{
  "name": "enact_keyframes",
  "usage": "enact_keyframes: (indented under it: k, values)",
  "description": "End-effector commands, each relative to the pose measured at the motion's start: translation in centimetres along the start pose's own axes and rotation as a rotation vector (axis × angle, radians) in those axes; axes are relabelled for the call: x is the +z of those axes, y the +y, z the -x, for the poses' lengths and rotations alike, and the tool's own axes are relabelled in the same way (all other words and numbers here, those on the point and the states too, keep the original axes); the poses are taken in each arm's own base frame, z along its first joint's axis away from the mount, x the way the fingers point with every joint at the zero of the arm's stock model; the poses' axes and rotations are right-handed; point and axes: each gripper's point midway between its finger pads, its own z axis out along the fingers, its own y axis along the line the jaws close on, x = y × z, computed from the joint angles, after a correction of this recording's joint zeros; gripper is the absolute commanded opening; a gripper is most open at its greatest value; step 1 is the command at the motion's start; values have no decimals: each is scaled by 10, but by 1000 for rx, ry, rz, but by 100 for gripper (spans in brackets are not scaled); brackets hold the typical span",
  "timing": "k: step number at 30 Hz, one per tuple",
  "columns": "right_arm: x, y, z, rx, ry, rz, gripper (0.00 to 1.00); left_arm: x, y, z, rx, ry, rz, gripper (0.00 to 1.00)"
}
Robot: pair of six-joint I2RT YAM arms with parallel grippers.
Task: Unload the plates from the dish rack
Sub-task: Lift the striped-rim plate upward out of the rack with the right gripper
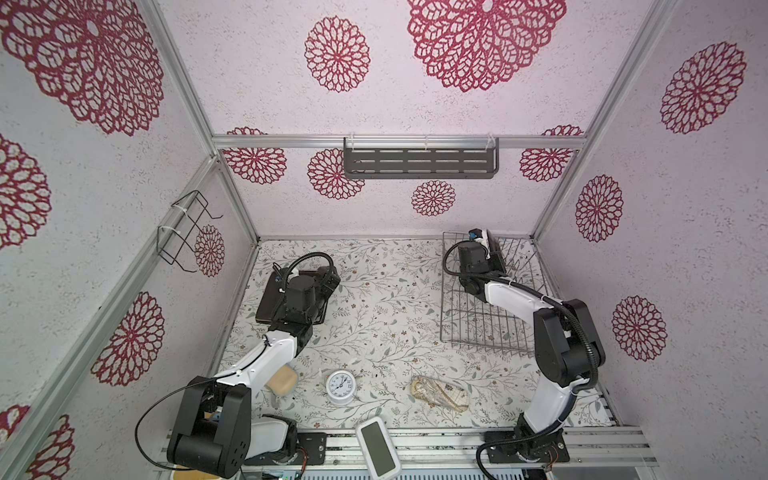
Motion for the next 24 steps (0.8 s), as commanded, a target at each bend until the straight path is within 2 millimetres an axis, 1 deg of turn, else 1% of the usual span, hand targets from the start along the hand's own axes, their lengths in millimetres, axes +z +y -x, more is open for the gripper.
enact_keyframes:
  k: [1,24]
  values:
    - [-23,-57,43,167,-87,-120,0,-6,-21,7,1,-19,-54,98]
    - [-44,-84,67,171,-141,-156,0,-8,-28,9,4,-18,-70,98]
